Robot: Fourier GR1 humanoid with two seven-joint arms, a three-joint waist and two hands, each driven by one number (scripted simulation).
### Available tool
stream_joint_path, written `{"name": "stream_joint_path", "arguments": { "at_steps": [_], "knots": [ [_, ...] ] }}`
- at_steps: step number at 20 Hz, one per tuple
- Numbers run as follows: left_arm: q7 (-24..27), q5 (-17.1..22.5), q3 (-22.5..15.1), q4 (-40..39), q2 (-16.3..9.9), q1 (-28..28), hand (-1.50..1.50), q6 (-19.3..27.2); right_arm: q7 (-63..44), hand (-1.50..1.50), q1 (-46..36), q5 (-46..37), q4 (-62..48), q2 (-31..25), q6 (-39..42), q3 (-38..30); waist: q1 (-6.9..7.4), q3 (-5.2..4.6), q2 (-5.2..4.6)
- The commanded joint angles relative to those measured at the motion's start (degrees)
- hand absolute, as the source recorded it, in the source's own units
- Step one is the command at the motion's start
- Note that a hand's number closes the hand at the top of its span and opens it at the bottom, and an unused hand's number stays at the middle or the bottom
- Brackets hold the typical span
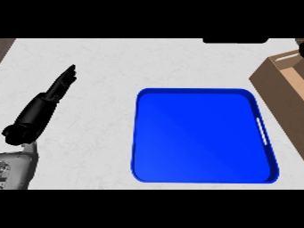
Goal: Pick the can from the tray and place it in the cardboard box
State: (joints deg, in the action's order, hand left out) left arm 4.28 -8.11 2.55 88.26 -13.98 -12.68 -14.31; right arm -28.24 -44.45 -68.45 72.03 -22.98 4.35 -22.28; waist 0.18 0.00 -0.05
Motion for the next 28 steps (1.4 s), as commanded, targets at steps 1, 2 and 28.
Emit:
{"name": "stream_joint_path", "arguments": {
  "at_steps": [1, 2, 28],
  "knots": [
    [0.77, -0.95, -0.94, 2.28, 0.76, 3.02, 0.00, 0.49, 2.94, 1.50, 4.13, 2.34, -2.44, -4.65, 6.09, -1.68, -0.19, 0.01, 0.15],
    [-3.24, -0.54, -1.57, 3.33, 1.93, 0.21, 0.00, 0.99, 1.72, 1.50, 0.89, 3.20, -6.97, -6.27, 9.27, -3.10, 0.08, 0.03, 0.05],
    [-0.15, -0.83, 0.91, 0.33, 0.93, 0.83, 0.00, 0.30, 27.18, -1.50, -0.48, 35.32, -21.14, -11.07, 11.36, -29.13, -1.16, 0.23, 0.29]
  ]
}}
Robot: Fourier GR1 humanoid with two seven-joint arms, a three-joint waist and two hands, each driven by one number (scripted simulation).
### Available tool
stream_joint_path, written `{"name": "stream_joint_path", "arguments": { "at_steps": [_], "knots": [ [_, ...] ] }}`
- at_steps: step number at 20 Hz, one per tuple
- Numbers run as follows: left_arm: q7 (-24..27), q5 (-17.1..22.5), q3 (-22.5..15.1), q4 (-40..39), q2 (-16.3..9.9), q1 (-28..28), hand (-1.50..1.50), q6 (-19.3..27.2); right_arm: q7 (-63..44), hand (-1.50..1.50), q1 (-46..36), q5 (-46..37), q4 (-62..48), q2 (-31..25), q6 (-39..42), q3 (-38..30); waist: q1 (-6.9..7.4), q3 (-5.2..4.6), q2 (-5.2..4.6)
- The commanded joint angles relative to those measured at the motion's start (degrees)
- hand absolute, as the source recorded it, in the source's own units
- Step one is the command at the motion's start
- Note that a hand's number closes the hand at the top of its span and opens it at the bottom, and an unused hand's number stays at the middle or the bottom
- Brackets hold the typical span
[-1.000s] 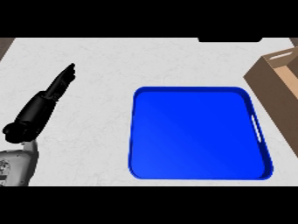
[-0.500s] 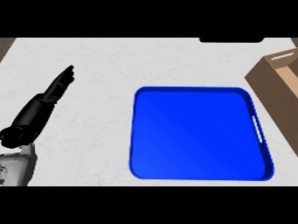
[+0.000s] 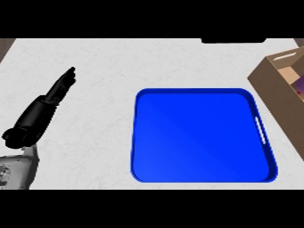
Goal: Pick the can from the tray and place it in the cardboard box
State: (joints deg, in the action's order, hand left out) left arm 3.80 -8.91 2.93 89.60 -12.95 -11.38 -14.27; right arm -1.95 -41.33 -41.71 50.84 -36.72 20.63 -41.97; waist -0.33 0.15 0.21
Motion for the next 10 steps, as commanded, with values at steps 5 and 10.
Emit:
{"name": "stream_joint_path", "arguments": {
  "at_steps": [5, 10],
  "knots": [
    [1.24, 0.91, 1.09, -0.31, -0.87, 0.87, 0.00, -1.00, -0.76, -1.50, -1.58, 16.78, -3.33, -0.82, -7.33, -20.84, -0.41, -0.03, -0.19],
    [-0.03, -0.40, -0.06, 1.71, -0.67, 0.37, 0.00, -0.92, 4.81, -1.50, 2.53, 20.31, -8.95, -4.38, -9.99, -23.25, 0.57, -0.07, -0.34]
  ]
}}
